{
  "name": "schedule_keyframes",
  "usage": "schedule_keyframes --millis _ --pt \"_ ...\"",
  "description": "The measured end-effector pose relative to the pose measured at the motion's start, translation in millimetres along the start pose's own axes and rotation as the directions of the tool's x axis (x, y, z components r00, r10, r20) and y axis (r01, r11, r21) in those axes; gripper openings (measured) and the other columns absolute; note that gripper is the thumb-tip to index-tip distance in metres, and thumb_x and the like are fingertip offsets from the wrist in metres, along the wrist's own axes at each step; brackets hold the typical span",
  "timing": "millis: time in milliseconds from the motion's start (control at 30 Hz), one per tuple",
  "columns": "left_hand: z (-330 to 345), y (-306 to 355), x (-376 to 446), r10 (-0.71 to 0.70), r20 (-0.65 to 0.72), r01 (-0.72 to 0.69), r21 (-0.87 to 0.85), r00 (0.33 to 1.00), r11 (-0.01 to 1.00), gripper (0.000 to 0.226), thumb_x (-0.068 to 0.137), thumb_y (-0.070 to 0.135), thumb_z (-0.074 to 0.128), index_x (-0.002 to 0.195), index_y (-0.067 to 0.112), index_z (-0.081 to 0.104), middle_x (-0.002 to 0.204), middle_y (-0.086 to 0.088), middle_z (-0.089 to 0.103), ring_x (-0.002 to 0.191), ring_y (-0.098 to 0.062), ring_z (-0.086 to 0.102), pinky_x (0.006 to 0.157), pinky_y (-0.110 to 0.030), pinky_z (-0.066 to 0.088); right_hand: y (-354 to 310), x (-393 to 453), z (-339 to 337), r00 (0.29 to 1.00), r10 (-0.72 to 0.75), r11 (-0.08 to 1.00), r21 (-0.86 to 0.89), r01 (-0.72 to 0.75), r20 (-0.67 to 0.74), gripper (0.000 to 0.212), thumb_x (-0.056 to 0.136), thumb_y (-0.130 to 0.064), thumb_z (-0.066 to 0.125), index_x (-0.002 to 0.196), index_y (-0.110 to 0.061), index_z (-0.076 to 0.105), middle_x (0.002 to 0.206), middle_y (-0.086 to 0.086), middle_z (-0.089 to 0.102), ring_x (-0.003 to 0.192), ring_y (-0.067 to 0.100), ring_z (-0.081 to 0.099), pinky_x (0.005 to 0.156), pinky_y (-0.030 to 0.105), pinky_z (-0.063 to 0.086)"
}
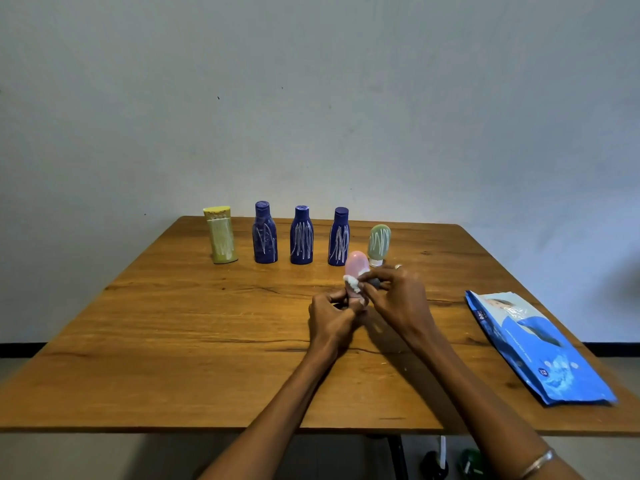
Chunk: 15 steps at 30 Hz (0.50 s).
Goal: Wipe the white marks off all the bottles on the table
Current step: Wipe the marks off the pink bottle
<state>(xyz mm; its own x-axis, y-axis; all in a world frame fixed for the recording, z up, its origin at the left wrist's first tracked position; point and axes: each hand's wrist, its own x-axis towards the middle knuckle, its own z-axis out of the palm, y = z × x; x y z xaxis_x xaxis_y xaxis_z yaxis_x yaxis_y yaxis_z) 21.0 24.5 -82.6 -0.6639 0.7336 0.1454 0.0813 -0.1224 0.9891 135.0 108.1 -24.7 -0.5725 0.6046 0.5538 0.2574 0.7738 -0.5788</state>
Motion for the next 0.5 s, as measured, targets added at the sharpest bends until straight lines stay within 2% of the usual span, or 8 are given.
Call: schedule_keyframes --millis 67,133,167,333,433,500 --pt "2 0 -1 -0.012 0.013 0.012 -0.039 1.000 0.999 0.040 0.069 0.030 0.084 0.102 0.008 0.078 0.094 -0.011 0.079 0.090 -0.031 0.076 0.076 -0.051 0.064 2 11 0 0.994 -0.012 1.000 -0.007 0.011 -0.110 0.026 0.086 -0.008 0.080 0.111 -0.011 0.077 0.113 0.011 0.076 0.097 0.018 0.074 0.082 0.025 0.061" --pt "4 -2 -1 -0.048 -0.006 0.047 -0.068 0.999 0.997 0.058 0.060 0.037 0.087 0.106 0.004 0.076 0.095 -0.013 0.078 0.090 -0.034 0.076 0.073 -0.048 0.064 1 21 1 0.980 0.004 1.000 0.013 -0.001 -0.197 0.029 0.085 -0.005 0.079 0.113 -0.010 0.076 0.114 0.013 0.076 0.099 0.021 0.075 0.081 0.023 0.059" --pt "4 -3 -1 -0.055 -0.015 0.054 -0.062 0.998 0.997 0.058 0.060 0.036 0.088 0.107 0.003 0.076 0.096 -0.013 0.078 0.090 -0.034 0.076 0.073 -0.048 0.064 1 24 2 0.977 0.013 1.000 0.028 -0.007 -0.211 0.029 0.085 -0.004 0.079 0.113 -0.011 0.077 0.115 0.012 0.075 0.100 0.021 0.074 0.081 0.022 0.058" --pt "0 -3 2 -0.008 0.007 0.008 0.051 1.000 0.999 0.022 0.079 0.018 0.082 0.100 0.013 0.078 0.093 -0.004 0.079 0.088 -0.022 0.077 0.078 -0.050 0.063 -4 13 12 0.984 -0.048 0.997 0.051 0.058 -0.169 0.019 0.087 -0.021 0.080 0.105 -0.014 0.077 0.107 0.003 0.072 0.092 0.007 0.068 0.079 0.018 0.058" --pt "-2 -4 3 -0.037 -0.033 0.039 0.068 0.999 0.997 0.019 0.078 0.019 0.080 0.097 0.022 0.080 0.092 0.001 0.080 0.088 -0.020 0.077 0.076 -0.052 0.063 -1 -3 15 0.993 -0.049 0.999 0.009 0.050 -0.109 0.018 0.086 -0.019 0.081 0.103 -0.014 0.079 0.105 0.003 0.073 0.089 0.002 0.065 0.074 0.002 0.049" --pt "-3 -8 7 -0.046 -0.056 0.051 0.080 0.997 0.995 0.021 0.076 0.023 0.079 0.097 0.028 0.080 0.092 0.005 0.079 0.089 -0.018 0.077 0.077 -0.051 0.063 2 -13 15 0.997 -0.026 1.000 0.002 0.027 -0.067 0.017 0.086 -0.016 0.082 0.103 -0.016 0.080 0.102 0.002 0.074 0.087 0.004 0.067 0.073 0.002 0.050"
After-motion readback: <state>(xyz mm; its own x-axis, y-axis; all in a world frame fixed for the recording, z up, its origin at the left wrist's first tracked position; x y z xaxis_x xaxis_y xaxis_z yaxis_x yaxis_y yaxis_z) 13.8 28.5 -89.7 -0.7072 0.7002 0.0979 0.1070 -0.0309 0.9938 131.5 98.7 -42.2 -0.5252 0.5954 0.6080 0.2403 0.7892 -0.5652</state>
